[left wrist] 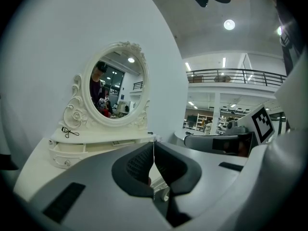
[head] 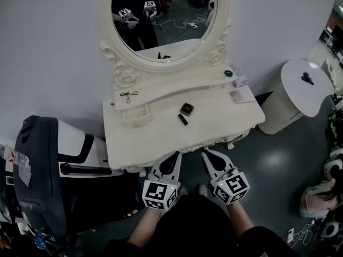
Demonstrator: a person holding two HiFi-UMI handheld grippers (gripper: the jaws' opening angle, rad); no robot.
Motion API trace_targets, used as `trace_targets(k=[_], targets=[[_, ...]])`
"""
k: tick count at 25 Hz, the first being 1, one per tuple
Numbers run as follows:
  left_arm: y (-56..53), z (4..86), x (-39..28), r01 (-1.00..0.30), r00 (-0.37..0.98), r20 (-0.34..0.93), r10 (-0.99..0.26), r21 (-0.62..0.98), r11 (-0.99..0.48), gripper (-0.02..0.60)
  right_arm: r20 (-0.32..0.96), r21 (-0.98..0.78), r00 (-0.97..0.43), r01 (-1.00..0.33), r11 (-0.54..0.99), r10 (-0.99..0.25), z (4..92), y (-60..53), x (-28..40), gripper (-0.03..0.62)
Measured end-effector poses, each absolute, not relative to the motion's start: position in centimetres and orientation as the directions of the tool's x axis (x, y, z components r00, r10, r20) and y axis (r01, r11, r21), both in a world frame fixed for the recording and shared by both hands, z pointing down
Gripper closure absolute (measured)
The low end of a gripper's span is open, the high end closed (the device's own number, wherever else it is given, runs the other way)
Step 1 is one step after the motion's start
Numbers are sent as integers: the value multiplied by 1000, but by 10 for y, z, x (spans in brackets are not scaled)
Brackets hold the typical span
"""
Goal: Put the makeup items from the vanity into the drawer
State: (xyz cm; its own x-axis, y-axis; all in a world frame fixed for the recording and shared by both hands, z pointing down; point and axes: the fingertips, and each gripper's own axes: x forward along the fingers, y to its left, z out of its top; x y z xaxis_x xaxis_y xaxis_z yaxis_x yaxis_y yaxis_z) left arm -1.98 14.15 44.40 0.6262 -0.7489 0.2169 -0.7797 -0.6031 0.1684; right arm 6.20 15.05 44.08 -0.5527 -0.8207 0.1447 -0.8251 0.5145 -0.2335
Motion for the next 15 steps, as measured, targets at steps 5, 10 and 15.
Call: trace_targets(k=[5,10,15], targets=[[133,447,-22,-778,629,224,-745,170,-605,565,148,-231,-547,-829,509,-824,441,141,63,571],[118,453,-21,-781,624,232,-746,163,-603,565,147,-236,-552,-825,513,-821,446,124,64,571],[92,459,-17,-783,621,249,-743,160,-600,565,142,-245,-559,-820,518,-817,449,95,69,571]])
